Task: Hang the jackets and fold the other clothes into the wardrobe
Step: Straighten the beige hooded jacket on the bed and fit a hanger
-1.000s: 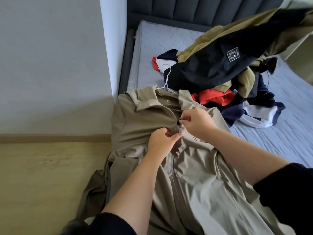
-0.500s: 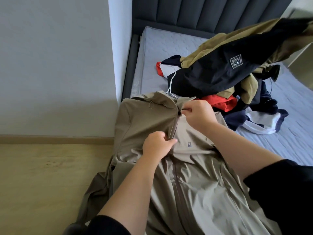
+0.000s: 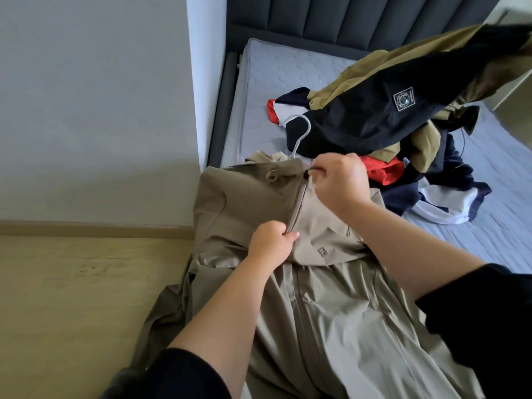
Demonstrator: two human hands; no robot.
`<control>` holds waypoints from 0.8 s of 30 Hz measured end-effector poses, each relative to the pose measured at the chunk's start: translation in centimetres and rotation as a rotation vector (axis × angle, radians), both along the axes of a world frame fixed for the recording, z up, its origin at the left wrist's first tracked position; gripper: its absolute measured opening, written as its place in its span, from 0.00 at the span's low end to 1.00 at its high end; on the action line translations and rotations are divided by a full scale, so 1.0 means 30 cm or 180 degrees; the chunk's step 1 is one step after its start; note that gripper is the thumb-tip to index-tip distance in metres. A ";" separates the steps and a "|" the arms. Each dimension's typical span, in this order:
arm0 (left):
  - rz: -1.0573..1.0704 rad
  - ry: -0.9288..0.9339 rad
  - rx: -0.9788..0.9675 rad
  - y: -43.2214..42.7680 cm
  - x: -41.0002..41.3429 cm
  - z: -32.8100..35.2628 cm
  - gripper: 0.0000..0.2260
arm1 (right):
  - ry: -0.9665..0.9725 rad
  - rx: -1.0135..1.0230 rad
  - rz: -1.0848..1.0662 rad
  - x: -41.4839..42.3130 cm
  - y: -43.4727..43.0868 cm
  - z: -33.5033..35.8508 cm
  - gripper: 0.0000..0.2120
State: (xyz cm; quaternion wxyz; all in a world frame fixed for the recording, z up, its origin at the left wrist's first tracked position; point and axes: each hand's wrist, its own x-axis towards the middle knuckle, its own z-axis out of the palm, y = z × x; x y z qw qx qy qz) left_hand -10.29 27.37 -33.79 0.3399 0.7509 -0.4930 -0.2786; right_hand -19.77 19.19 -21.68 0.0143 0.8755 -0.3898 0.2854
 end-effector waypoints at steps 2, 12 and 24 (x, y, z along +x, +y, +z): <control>-0.0028 0.0064 0.0238 0.012 0.006 -0.026 0.24 | -0.0082 0.0060 -0.0126 0.007 -0.035 0.015 0.07; -0.0116 0.0084 0.0965 0.004 0.034 -0.032 0.21 | -0.0950 0.1103 -0.0243 -0.007 -0.070 -0.093 0.08; 0.0136 0.0489 0.0534 0.007 0.056 -0.074 0.22 | -0.0941 0.1667 -0.0146 0.090 -0.114 -0.122 0.06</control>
